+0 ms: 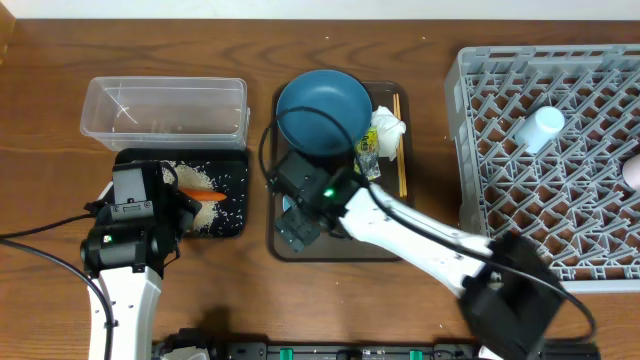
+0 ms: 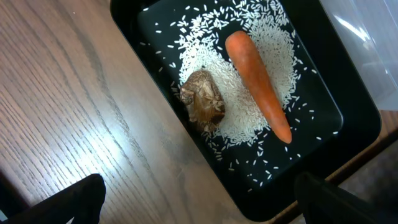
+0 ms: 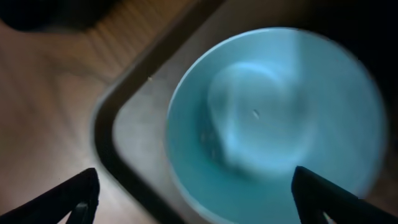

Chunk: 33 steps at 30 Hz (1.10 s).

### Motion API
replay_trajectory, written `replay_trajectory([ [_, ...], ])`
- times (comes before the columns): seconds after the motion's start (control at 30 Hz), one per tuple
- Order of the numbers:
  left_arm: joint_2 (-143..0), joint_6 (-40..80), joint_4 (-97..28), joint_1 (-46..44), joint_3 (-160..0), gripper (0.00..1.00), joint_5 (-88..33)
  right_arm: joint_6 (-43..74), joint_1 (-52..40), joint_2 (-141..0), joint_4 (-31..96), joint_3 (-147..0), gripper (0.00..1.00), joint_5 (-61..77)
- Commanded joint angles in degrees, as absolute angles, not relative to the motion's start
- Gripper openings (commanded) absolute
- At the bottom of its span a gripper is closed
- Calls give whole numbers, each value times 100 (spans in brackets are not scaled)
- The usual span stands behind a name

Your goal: Sort waste into correct bins and load items into the dishwasher rack

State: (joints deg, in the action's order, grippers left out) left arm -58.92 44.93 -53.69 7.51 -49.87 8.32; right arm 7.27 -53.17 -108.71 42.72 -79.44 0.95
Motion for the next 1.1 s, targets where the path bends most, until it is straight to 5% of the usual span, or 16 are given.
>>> replay_trajectory([
  [0.0, -5872, 4416, -5393, 781, -5059, 98, 902, 178, -5459, -11264, 4171, -7948, 89, -108],
  [0.2, -5872, 4416, -5393, 781, -5059, 98, 902, 163, -5596, -11730, 3944, -7948, 79, -132],
  [0.57, -5872, 4416, -5393, 781, -5059, 98, 902, 292, -5594, -11817, 3911, -7950, 2, -414],
  [0.83, -5872, 4416, -5393, 781, -5059, 98, 904, 447, -5559, -11817, 3898, -7985, 1, -296],
  [1.07, -5872, 4416, -5393, 781, -5059, 98, 902, 578, -5085, -11677, 3865, -8226, 1, 1463],
])
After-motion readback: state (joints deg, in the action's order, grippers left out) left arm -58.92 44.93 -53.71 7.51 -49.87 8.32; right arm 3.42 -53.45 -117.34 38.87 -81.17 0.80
